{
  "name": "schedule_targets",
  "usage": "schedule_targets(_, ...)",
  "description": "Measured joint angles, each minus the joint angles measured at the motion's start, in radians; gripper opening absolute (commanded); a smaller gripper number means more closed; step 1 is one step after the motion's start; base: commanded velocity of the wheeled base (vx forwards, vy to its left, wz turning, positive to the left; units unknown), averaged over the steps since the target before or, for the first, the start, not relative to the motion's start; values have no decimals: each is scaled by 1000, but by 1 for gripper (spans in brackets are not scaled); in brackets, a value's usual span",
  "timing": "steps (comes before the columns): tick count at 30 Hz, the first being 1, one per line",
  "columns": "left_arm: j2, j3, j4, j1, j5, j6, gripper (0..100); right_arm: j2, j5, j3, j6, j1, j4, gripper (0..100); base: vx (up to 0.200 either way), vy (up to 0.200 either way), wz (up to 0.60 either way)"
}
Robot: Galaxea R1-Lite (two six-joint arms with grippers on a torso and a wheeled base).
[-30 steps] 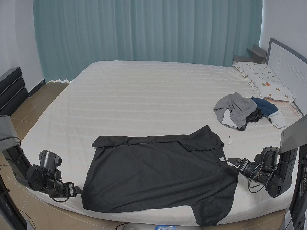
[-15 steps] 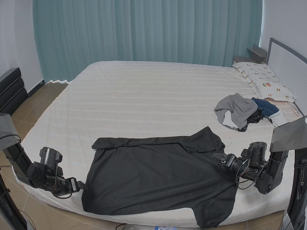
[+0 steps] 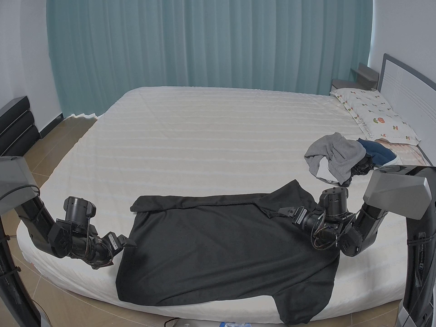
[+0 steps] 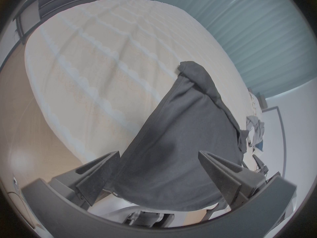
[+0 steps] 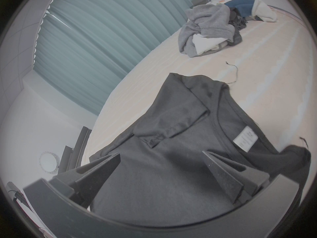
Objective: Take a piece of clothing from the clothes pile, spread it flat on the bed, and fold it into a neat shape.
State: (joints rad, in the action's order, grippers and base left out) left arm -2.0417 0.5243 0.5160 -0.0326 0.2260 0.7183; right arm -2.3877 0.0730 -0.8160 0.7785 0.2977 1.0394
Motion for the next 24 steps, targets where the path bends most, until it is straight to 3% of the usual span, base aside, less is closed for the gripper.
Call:
schedule_targets(7,-16,10,7,-11,0,54,100,-38,-1,-160,37,3,-187,100,0,0,0)
schedule_targets(17,-19,8,8,-16,0,64,100,-87,-6,-319,53,2,-315,100,0,0,0)
schedule_targets(18,-19,8,8,-16,0,64,100,-92,-7,-333,54,2,-326,0,0,0,0)
schedule_targets(24,-19,7,8,-16,0,63,100,-123,-15,-406,53,0,-379,0,0,0,0)
